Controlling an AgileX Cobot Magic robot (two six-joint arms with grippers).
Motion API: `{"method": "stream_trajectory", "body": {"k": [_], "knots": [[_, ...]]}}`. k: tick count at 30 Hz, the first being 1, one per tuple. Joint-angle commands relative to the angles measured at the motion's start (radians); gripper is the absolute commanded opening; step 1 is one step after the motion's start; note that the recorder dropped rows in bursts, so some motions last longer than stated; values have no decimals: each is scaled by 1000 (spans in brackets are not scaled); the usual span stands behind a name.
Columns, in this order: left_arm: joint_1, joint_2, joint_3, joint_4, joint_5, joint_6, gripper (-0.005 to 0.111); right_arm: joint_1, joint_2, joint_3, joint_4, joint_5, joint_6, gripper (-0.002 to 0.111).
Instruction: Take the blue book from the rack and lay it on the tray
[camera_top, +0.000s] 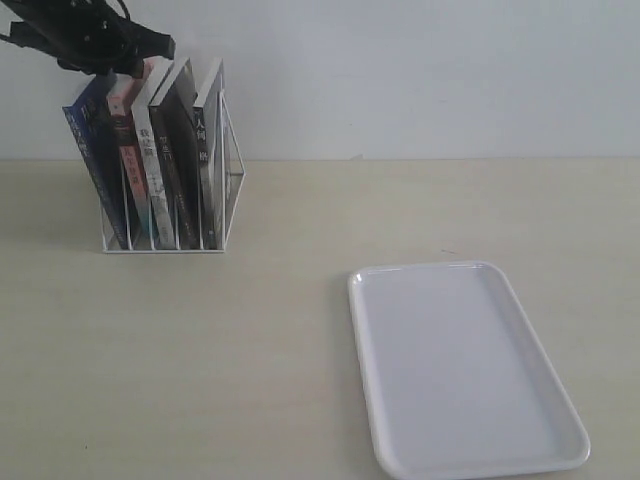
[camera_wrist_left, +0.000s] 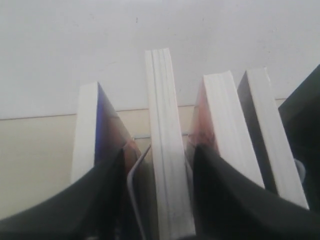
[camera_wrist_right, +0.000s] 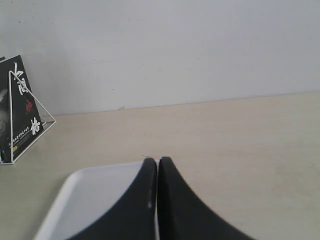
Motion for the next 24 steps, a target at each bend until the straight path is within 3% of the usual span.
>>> {"method": "stream_trajectory", "body": {"k": [1,14,24], "knots": [[2,20,-5,-7,-20,-9,43,-3,-5,-1,1,-10,-2,0],[2,35,-5,-7,-43,-9,42,-3,-5,-1,1,-10,-2,0],[2,35,-5,-2,-41,-9,18,-3,-5,-1,1,-10,-2,0]]}}
